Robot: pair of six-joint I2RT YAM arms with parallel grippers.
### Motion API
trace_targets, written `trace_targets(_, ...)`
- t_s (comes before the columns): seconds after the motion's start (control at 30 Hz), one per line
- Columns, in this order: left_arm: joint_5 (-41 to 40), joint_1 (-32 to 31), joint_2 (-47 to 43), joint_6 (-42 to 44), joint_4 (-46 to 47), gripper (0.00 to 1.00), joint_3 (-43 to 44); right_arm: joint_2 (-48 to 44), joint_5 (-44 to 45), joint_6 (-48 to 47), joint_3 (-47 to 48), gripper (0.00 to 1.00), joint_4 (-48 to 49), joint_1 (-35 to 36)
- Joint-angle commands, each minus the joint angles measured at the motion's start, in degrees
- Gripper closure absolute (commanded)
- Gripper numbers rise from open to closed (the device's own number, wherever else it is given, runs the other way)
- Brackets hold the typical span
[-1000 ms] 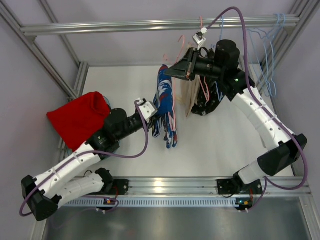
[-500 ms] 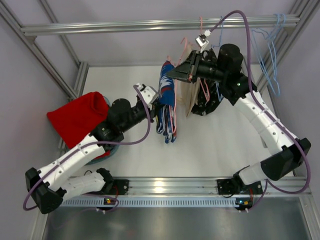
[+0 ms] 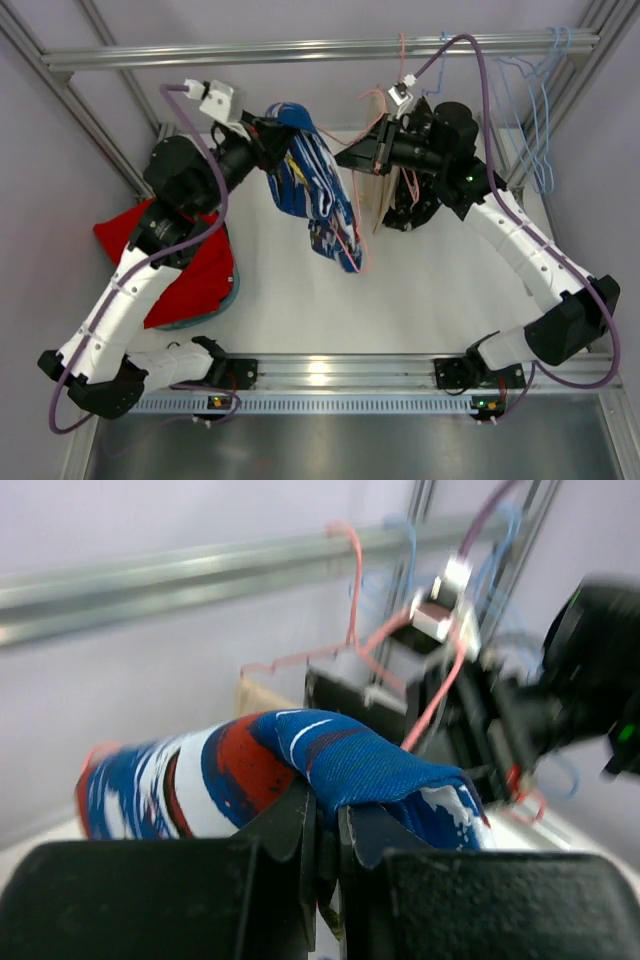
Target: Remove the trousers from the hanger
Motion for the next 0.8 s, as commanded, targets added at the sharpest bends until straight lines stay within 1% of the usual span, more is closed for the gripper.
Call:
trace_targets(0.0,2.41,2.19,-1.17,-4.42,12.69,1.00,11.88,-1.08,0.62,-4.00,-1.93,1.00,1.27,1.24)
trace_targets(0.1,3.46,4.82,-0.11,-7.14,12.69,1.00,17.60,-0.64,1.24,-5.94,-3.17,1.00,-0.05,2.03)
trace_targets(0.2,3.46,8.33,-0.29,-8.73,12.16,1.00,21.39,-0.37,1.59,-7.96,-3.52,1.00,-1.45,3.00)
trace_targets(0.3,3.11,11.40,-2.57,-9.52,11.55,1.00,21.76,-0.63,1.68,-10.24,-3.35,1.00,-2.77,3.97)
trace_targets(0.4,2.76,14.49,-6.43,-10.14,10.93,1.00,19.66,-1.33,1.86,-13.14,-3.08,1.00,-4.53,4.85)
trace_targets(0.47,2.41,17.74,-10.19,-9.97,10.84,1.00,18.34,-1.86,1.86,-14.29,-3.26,1.00,-6.02,5.11)
trace_targets(0.6,0.30,23.98,-17.32,-9.79,7.17,1.00,14.38,-3.88,2.03,-19.46,-2.56,1.00,-9.36,5.02)
trace_targets(0.63,-0.40,26.86,-18.91,-9.27,6.20,1.00,13.42,-4.32,2.12,-20.00,-2.47,1.00,-10.24,5.02)
trace_targets(0.77,-6.01,33.21,-28.57,-6.54,2.41,1.00,5.60,-6.17,1.86,-23.61,-1.68,1.00,-14.19,5.11)
